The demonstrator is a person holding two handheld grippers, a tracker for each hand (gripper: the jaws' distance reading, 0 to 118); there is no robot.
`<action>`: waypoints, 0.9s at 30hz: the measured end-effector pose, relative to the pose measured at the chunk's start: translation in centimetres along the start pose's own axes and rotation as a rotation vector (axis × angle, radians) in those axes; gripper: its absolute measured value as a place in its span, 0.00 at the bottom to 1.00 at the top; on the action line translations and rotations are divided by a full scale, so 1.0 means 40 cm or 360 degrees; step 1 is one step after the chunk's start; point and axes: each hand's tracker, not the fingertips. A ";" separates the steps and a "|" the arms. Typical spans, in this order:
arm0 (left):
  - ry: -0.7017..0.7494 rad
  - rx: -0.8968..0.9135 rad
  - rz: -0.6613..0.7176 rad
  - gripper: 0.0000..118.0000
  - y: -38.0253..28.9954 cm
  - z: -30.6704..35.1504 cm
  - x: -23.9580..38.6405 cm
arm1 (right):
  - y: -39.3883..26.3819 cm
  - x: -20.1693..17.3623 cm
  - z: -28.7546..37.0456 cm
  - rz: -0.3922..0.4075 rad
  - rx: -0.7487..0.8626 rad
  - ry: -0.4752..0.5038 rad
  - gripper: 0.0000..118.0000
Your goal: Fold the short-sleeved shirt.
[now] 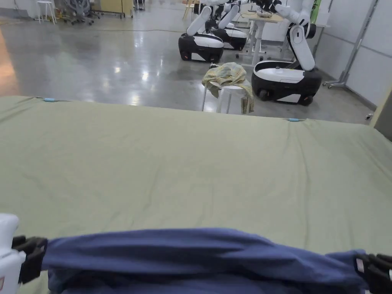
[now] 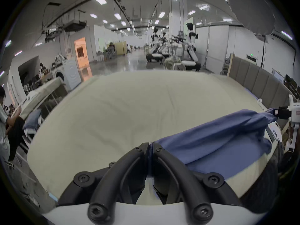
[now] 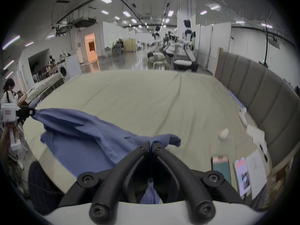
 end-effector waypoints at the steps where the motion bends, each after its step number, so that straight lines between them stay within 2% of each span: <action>1: -0.0030 -0.0067 0.0043 0.05 -0.040 0.000 -0.004 | -0.049 -0.007 0.000 -0.0012 -0.0059 -0.0011 0.03; 5: 0.0018 -0.0189 0.0086 0.05 -0.145 -0.020 -0.007 | -0.187 -0.004 -0.035 -0.0141 -0.0228 -0.0056 0.04; 7: 0.0048 -0.0160 0.0061 0.05 -0.160 -0.024 0.000 | -0.206 -0.001 -0.034 -0.0178 -0.0207 -0.0045 0.04; 9: 0.0001 -0.0078 0.0038 0.05 -0.155 -0.018 0.008 | -0.197 0.005 -0.018 -0.0274 -0.0140 -0.0017 0.04; 10: 0.0055 -0.0024 0.0004 0.07 -0.149 -0.024 0.005 | -0.182 0.003 -0.003 -0.0290 -0.0103 -0.0005 0.13; 11: 0.0094 0.0038 0.0023 0.19 -0.135 -0.008 0.018 | -0.166 -0.005 0.014 -0.0289 -0.0054 -0.0001 0.32; 12: 0.0088 0.0131 0.0011 0.46 -0.117 0.015 0.035 | -0.138 -0.021 0.040 -0.0257 0.0035 -0.0004 0.68; 13: 0.0057 0.0243 0.0018 0.62 -0.104 0.038 0.054 | -0.119 -0.039 0.063 -0.0225 0.0135 0.0006 0.86; 14: 0.0033 0.0370 0.0023 0.65 -0.092 0.074 0.078 | -0.099 -0.065 0.091 -0.0200 0.0283 0.0041 0.93; 15: 0.0025 0.0461 0.0016 0.65 -0.077 0.092 0.105 | -0.079 -0.090 0.113 -0.0184 0.0400 0.0068 0.93; 19: -0.0052 0.0725 -0.0032 0.65 -0.052 0.126 0.206 | -0.039 -0.208 0.161 -0.0131 0.0792 0.0119 0.93; 21: -0.0023 0.0759 -0.0036 0.63 -0.054 0.120 0.248 | -0.034 -0.258 0.155 -0.0124 0.0864 0.0102 0.90; 22: -0.0027 0.0747 -0.0024 0.54 -0.056 0.116 0.264 | -0.032 -0.273 0.154 -0.0136 0.0849 0.0156 0.80; 23: -0.0051 0.0725 -0.0019 0.23 -0.055 0.112 0.272 | -0.030 -0.284 0.151 -0.0151 0.0848 0.0249 0.54; 24: -0.0079 0.0669 -0.0009 0.03 -0.050 0.102 0.284 | -0.028 -0.299 0.139 -0.0160 0.0823 0.0254 0.12; 25: 0.0078 0.0631 -0.0039 0.03 -0.049 0.099 0.283 | -0.027 -0.317 0.131 -0.0140 0.0804 0.0192 0.04; 26: -0.0073 0.0615 -0.0002 0.03 -0.047 0.094 0.276 | -0.030 -0.327 0.132 -0.0112 0.0823 0.0142 0.04; 27: -0.0106 0.0596 0.0038 0.03 -0.044 0.095 0.267 | -0.030 -0.329 0.133 -0.0105 0.0822 0.0183 0.04</action>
